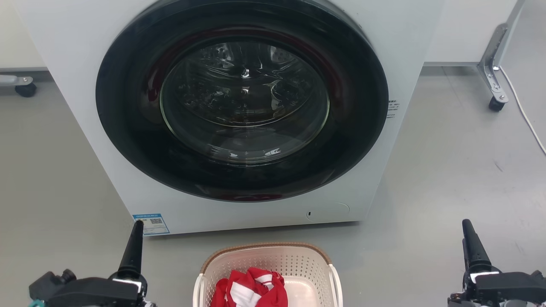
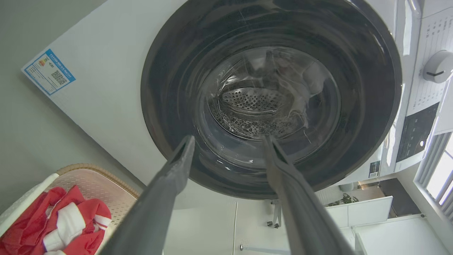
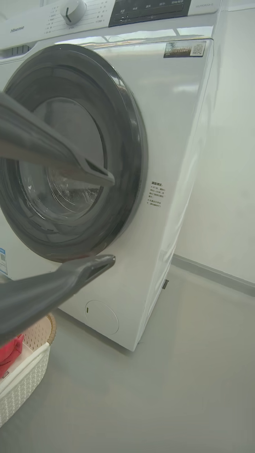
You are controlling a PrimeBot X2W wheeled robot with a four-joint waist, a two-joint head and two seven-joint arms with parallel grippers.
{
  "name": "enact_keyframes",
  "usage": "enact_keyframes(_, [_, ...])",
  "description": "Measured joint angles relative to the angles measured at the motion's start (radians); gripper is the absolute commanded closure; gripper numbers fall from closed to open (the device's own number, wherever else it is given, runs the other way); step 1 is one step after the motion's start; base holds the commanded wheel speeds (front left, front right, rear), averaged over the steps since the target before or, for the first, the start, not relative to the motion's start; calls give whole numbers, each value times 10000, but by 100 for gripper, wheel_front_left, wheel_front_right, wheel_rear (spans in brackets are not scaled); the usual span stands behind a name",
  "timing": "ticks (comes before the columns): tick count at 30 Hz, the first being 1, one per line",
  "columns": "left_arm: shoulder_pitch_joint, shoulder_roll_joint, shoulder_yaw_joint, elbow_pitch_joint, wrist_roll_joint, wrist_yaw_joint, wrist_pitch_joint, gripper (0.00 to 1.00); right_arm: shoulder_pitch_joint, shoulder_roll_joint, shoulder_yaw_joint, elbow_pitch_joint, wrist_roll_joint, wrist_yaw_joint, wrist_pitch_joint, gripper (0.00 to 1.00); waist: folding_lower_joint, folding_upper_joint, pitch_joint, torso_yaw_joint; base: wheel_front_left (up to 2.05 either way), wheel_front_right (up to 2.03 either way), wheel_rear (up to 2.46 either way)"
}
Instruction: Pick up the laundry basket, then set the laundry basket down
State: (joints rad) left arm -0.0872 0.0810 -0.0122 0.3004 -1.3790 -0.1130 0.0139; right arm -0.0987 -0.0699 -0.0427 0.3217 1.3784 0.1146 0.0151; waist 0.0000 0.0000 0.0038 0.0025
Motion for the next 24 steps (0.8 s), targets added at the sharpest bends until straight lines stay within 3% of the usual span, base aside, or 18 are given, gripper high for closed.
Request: enact_keyframes(24, [-375, 951, -1701, -621, 4602, 913, -924, 0, -453, -1011, 1822, -278, -4707, -813, -922, 0, 0, 0, -40, 70, 0, 0, 0])
